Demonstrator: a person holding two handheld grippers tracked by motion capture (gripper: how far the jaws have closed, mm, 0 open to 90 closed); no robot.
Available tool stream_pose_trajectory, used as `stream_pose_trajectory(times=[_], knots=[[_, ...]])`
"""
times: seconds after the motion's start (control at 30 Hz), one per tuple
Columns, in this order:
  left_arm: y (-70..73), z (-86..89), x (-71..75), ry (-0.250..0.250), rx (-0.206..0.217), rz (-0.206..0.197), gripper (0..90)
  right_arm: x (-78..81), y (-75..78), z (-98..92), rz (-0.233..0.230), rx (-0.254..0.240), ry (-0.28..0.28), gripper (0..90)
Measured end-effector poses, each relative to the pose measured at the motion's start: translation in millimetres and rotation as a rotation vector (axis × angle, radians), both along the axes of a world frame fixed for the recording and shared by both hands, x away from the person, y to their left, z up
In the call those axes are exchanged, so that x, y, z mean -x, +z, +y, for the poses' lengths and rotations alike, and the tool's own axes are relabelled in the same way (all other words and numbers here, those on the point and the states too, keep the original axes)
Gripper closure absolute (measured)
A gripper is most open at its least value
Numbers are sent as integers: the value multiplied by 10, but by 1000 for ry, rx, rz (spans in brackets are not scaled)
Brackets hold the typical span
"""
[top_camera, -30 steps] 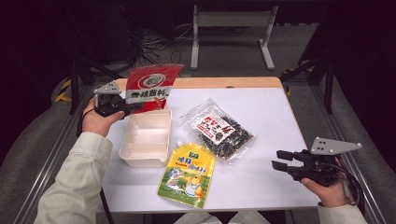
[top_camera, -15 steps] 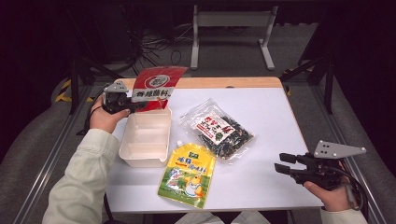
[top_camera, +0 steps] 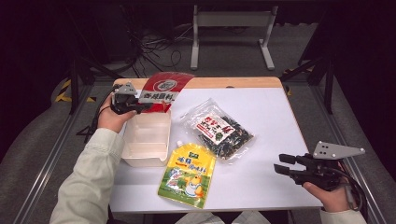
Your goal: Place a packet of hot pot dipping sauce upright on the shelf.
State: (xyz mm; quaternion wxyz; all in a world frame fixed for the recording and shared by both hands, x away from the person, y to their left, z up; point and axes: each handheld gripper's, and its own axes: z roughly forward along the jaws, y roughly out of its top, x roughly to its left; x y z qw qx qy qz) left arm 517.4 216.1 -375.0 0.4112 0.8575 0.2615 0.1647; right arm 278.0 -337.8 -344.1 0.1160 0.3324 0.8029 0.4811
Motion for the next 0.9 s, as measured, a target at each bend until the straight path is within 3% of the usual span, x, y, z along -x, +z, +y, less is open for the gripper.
stream_pose_trajectory(times=[0.23,0.53,0.67,0.83,0.9], knots=[[-91,-18,-32,5,16,3,753,-4,-10,16,3,2,6,547],[-223,51,-73,18,93,-4,748,-7,-14,26,2,-2,10,546],[-285,41,-85,26,85,-19,747,-9,-22,32,3,2,11,546],[-274,24,-82,43,77,5,746,-13,-28,44,7,1,16,545],[-261,22,-74,71,83,25,721,-11,-26,41,6,1,18,545]])
